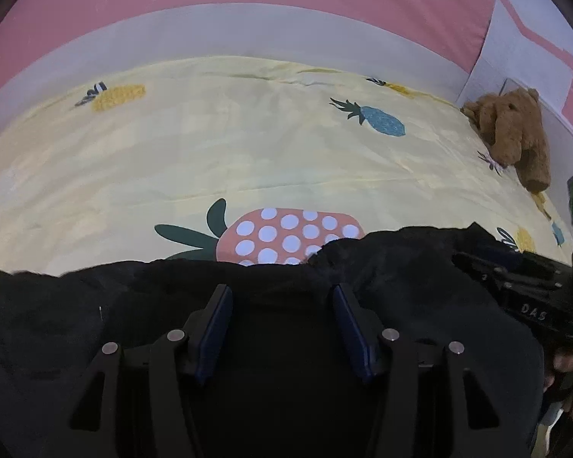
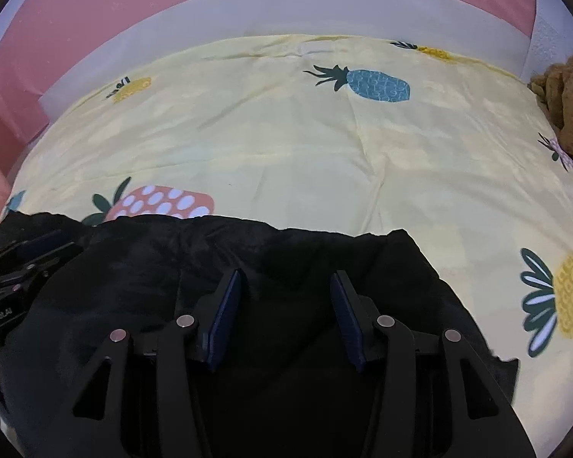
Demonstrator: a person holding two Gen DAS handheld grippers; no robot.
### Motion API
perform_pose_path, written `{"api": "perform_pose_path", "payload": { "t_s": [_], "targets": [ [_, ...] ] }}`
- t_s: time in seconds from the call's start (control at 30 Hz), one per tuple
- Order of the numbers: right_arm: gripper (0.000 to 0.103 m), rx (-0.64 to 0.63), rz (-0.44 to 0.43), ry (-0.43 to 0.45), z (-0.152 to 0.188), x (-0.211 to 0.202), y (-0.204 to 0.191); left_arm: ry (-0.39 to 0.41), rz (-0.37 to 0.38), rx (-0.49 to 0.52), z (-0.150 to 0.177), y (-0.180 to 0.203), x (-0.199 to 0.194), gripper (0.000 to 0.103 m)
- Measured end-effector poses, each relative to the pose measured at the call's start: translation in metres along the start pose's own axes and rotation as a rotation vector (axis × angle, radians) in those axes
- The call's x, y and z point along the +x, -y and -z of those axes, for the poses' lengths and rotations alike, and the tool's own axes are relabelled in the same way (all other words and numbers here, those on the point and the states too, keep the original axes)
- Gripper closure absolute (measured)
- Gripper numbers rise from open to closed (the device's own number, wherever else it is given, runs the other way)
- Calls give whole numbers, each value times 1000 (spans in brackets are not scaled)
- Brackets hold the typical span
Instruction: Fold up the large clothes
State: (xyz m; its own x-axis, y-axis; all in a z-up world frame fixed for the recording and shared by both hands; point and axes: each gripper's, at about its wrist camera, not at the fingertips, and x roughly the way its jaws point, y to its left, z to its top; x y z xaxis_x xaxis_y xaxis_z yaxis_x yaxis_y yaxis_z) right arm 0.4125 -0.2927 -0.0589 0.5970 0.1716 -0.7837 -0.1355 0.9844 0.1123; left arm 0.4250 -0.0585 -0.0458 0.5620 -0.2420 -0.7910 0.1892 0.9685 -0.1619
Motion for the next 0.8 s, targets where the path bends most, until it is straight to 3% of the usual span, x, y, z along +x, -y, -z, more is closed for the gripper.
{"api": "perform_pose_path", "payload": {
  "t_s": [0.2,0.27,0.37,0.47,0.53,0.63,0.8],
  "targets": [
    [54,14,31,4,-5,-15,2,-5,-61,26,0,7,10,48],
    [54,26,26,52,-4,-37,8,-17,-65,29,-5,4,-3,50],
    [54,3,28,82,7,-64,24,48,-57,56,-5,-14,-47,50],
    [54,7,69,67,14,-59,43,116,-123,57,4,-55,-80,50],
    [54,49,51,43,18,-43,54,90,-213,13,13,-92,-75,50],
    [53,60,34,56,22,-27,55,60,-193,-80,29,-127,-55,49],
    [53,71,39,49,20,-18,55,101,-183,-112,38,-130,-39,49]
  ]
}}
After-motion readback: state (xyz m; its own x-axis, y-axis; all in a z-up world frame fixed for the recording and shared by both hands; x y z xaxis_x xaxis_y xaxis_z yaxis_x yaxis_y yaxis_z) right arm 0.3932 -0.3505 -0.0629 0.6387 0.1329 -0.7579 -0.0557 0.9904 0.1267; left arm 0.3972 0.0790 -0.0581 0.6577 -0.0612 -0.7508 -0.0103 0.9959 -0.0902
